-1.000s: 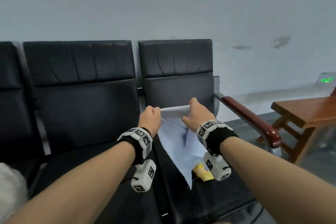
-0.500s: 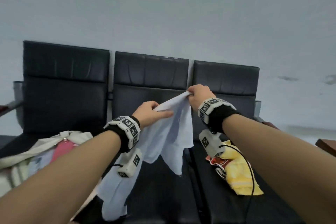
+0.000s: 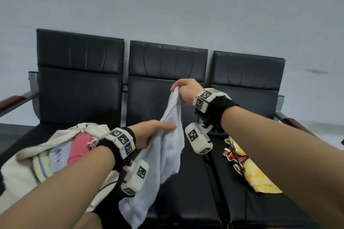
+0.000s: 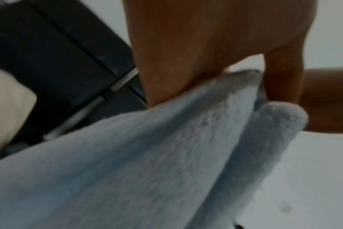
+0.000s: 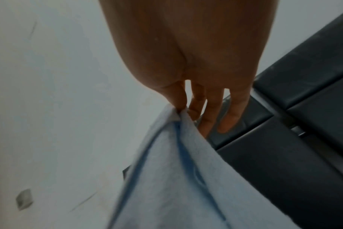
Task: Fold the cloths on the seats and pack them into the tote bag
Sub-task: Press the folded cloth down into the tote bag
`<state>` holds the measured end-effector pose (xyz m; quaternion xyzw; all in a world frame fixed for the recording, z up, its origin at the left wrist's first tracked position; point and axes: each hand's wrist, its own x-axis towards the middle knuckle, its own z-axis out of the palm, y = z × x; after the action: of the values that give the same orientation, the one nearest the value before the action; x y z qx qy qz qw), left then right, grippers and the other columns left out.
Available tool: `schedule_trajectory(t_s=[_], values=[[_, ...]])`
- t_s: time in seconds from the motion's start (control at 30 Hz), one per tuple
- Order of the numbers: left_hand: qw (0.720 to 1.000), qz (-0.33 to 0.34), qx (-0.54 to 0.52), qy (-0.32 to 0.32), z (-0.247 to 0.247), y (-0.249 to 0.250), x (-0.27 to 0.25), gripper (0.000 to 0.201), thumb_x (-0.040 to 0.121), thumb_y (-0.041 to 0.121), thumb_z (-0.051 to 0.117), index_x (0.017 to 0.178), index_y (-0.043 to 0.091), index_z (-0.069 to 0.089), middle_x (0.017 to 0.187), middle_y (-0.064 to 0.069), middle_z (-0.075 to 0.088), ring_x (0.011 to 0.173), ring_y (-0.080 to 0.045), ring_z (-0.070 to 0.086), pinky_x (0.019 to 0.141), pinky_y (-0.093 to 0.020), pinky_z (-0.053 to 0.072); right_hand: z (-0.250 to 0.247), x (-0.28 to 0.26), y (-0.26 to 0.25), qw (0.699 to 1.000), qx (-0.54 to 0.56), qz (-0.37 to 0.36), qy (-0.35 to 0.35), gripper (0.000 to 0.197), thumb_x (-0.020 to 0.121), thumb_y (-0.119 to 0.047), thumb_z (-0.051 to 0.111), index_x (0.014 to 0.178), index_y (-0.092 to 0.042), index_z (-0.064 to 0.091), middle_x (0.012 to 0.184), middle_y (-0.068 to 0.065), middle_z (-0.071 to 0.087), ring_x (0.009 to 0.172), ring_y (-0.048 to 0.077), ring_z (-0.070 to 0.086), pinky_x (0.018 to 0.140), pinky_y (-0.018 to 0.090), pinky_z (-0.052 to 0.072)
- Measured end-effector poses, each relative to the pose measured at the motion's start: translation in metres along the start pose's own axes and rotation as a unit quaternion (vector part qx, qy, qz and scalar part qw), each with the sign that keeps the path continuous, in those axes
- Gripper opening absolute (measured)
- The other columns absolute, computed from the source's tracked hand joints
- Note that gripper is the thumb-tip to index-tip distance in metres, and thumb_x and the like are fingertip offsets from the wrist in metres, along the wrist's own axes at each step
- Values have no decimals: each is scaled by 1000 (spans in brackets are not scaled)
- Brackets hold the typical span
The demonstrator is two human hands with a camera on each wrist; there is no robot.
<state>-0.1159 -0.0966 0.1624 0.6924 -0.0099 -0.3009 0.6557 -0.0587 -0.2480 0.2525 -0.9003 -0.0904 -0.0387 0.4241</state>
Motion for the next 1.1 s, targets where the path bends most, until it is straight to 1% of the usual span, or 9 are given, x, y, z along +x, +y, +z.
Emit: schedule_trajectory(t_s=[0.2,0.37,0.47,0.63,0.77,0.9,1.0,1.03,1.1], values=[[981,67,-170,59,29,-8,33,44,97,27,62,130,-2,59,124,-22,66,118,-34,62,108,-46,45,11,-6,23,987,-144,-22,-69,13,90,-20,60,97,-24,71,86,-5,66,81,12,60,75,22,48],[930,139,-325,100,18,-1,34,54,97,31,60,136,-5,51,130,-26,61,118,-34,62,101,-45,50,-8,-24,100,965,-229,120,-47,31,91,-42,58,89,-13,68,98,11,70,98,27,66,80,27,51],[926,132,-345,80,25,7,32,54,100,40,53,127,-6,60,123,-25,66,118,-36,63,102,-45,48,2,-42,138,957,-91,240,-136,58,92,-59,51,91,-3,69,92,11,70,92,28,68,87,40,57],[914,166,-368,35,40,20,28,60,103,42,42,129,-10,56,128,-29,61,125,-38,57,112,-47,39,28,-57,170,924,98,337,-150,63,88,-64,50,105,-7,69,109,6,70,105,24,63,99,43,47],[903,182,-388,29,37,25,25,59,103,44,39,127,-7,58,129,-26,62,121,-34,61,103,-43,46,38,-68,169,861,310,353,-193,50,75,-57,61,92,-10,57,81,5,57,74,21,57,80,33,49],[899,189,-394,12,26,26,21,64,103,49,36,111,-2,73,126,-22,65,115,-32,65,96,-43,47,33,-70,159,829,406,289,-252,73,77,-69,62,116,-7,71,123,13,66,119,30,60,102,43,47],[896,202,-395,8,21,25,16,64,102,51,35,117,-1,71,130,-21,63,121,-32,61,99,-43,46,35,-75,145,822,441,251,-257,40,72,-50,75,66,-16,55,70,0,45,67,17,40,70,28,37],[896,206,-394,10,22,25,15,65,102,51,36,124,-2,66,131,-22,62,122,-33,60,100,-43,46,37,-76,145,829,440,239,-248,47,70,-43,79,64,-19,39,66,-1,30,63,16,28,66,28,30],[898,209,-387,18,22,24,15,65,101,49,40,135,-4,55,133,-24,60,124,-34,59,102,-43,46,41,-76,144,824,465,236,-219,31,77,-28,73,73,-18,44,67,-1,38,65,16,39,72,30,40]])
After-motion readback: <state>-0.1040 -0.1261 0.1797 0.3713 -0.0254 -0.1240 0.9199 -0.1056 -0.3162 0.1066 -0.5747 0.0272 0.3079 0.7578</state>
